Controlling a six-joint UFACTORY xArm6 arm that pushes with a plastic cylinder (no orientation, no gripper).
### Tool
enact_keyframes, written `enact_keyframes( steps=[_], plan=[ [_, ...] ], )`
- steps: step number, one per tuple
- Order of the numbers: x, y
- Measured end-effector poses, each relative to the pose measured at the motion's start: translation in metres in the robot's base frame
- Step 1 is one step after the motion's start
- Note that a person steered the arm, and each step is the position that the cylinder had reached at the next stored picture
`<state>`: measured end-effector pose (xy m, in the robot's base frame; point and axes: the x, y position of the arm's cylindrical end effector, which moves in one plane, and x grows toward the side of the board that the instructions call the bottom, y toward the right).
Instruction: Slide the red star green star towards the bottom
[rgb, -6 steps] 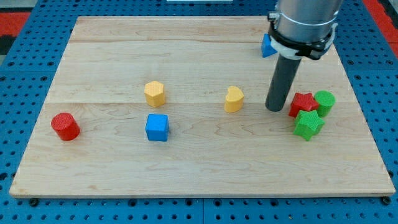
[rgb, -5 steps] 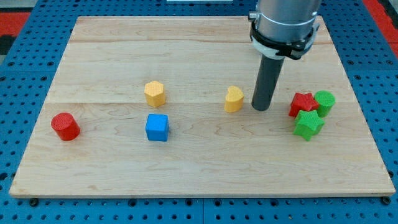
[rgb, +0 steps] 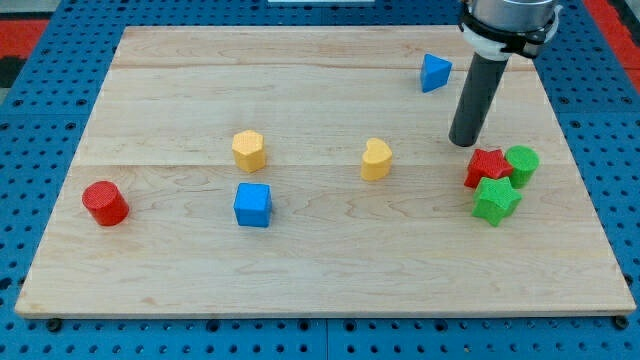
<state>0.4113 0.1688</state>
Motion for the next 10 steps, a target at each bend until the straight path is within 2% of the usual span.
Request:
enact_keyframes(
  steps=[9,10],
  plan=[
    [0.119,-0.002],
    [0.121,-0.043]
  ],
)
